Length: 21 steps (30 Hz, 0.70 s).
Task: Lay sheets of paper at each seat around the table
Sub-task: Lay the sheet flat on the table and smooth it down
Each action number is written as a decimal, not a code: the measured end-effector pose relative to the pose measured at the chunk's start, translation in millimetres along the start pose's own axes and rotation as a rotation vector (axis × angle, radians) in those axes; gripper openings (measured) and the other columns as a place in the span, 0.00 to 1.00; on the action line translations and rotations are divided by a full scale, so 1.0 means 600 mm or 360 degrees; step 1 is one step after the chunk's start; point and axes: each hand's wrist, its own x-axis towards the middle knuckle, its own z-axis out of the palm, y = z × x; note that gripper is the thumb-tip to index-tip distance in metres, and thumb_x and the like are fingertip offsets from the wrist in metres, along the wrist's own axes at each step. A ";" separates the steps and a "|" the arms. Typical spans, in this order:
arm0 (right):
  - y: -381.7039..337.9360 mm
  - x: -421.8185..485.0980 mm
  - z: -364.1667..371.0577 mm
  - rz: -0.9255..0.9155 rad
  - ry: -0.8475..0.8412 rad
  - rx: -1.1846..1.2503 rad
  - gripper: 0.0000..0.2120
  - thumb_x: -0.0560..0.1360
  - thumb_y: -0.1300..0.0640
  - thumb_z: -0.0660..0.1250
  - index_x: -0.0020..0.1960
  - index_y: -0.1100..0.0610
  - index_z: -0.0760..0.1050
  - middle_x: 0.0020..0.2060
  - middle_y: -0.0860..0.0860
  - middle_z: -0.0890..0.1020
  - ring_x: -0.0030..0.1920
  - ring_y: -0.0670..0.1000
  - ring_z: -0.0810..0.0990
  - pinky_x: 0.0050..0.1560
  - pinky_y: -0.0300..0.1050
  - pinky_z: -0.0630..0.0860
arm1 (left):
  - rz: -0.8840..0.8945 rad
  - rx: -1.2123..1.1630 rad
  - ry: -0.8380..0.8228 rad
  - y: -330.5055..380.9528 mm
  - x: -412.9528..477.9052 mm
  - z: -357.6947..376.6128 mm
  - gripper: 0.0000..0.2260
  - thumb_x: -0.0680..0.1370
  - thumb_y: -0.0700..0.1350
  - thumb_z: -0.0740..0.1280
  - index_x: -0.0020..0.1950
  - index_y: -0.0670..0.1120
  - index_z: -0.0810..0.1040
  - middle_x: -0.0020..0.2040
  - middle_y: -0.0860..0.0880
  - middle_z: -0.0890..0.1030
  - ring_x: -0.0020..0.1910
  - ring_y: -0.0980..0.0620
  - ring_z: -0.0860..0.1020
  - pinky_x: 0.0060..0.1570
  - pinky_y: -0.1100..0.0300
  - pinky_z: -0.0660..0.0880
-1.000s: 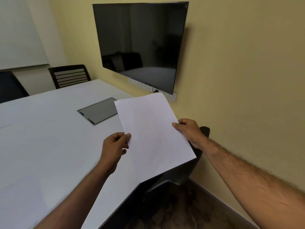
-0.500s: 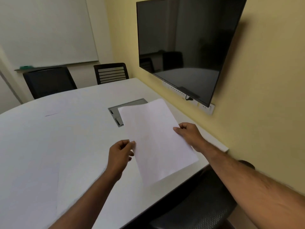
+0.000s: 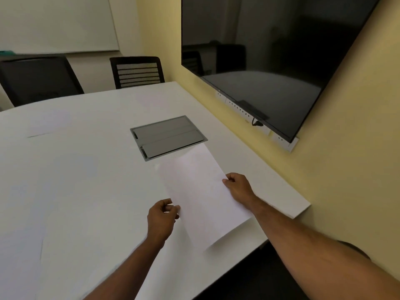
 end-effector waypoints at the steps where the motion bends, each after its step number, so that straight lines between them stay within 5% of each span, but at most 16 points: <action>1: 0.012 0.012 0.008 0.0000 0.0008 -0.0027 0.11 0.75 0.58 0.67 0.45 0.67 0.77 0.35 0.52 0.77 0.37 0.50 0.74 0.39 0.43 0.70 | 0.0005 0.0022 0.0029 -0.011 0.011 0.007 0.11 0.74 0.40 0.71 0.56 0.46 0.79 0.39 0.47 0.85 0.36 0.52 0.83 0.41 0.53 0.79; 6: 0.069 0.076 0.047 -0.0019 0.0048 -0.0109 0.07 0.75 0.60 0.69 0.52 0.62 0.80 0.34 0.46 0.78 0.41 0.50 0.77 0.43 0.40 0.68 | -0.0033 0.0049 0.0196 -0.058 0.061 0.047 0.19 0.73 0.40 0.73 0.58 0.50 0.69 0.38 0.47 0.83 0.39 0.50 0.83 0.45 0.53 0.78; 13: 0.151 0.158 0.104 0.0029 0.0056 -0.0219 0.10 0.74 0.60 0.71 0.55 0.62 0.79 0.34 0.45 0.75 0.42 0.52 0.77 0.44 0.40 0.68 | -0.0041 0.0343 0.0216 -0.126 0.151 0.079 0.09 0.74 0.40 0.72 0.53 0.48 0.78 0.36 0.50 0.82 0.37 0.55 0.80 0.37 0.65 0.70; 21: 0.202 0.202 0.154 0.0018 -0.0031 -0.0309 0.10 0.73 0.59 0.72 0.53 0.61 0.79 0.31 0.43 0.74 0.41 0.51 0.77 0.44 0.40 0.69 | -0.0027 0.0567 0.0115 -0.187 0.193 0.069 0.15 0.75 0.41 0.70 0.62 0.45 0.79 0.38 0.51 0.81 0.39 0.59 0.77 0.38 0.75 0.66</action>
